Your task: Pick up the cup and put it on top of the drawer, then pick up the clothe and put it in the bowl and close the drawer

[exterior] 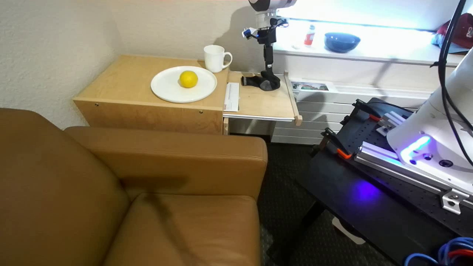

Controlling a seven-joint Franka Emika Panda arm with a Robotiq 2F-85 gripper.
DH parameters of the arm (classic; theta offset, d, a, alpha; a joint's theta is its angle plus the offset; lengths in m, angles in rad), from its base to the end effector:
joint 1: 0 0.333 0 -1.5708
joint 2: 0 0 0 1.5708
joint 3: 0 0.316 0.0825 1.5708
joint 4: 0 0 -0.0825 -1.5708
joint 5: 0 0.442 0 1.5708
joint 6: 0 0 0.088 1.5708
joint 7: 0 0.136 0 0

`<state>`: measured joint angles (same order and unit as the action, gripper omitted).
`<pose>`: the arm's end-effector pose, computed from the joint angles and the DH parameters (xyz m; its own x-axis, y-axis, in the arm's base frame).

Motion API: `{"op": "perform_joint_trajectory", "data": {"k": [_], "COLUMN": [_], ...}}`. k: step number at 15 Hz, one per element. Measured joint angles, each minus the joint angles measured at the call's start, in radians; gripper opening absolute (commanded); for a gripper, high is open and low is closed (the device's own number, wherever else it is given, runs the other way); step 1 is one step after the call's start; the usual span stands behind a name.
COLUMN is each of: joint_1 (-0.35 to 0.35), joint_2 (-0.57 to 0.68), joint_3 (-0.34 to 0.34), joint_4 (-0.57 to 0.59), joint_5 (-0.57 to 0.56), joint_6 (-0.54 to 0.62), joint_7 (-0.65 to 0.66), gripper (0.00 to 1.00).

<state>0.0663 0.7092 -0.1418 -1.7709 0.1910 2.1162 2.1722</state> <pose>0.6402 -0.0378 0.0664 -0.6789 -0.7133 0.1742 -0.6531 0.6950 0.3007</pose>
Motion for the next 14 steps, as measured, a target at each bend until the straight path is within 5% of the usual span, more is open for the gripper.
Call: {"op": "perform_joint_trajectory", "data": {"k": [9,11,14], "joint_1": [0.0,0.001,0.001], "joint_2": [0.113,0.124,0.124], "joint_3": [-0.018,-0.018,-0.018], "joint_4": [-0.002,-0.002,0.0], "joint_5": [0.001,0.001,0.001], "joint_6": [0.128,0.135,0.135], "joint_7": [0.241,0.254,0.254], "gripper": [1.0,0.72,0.53]}}
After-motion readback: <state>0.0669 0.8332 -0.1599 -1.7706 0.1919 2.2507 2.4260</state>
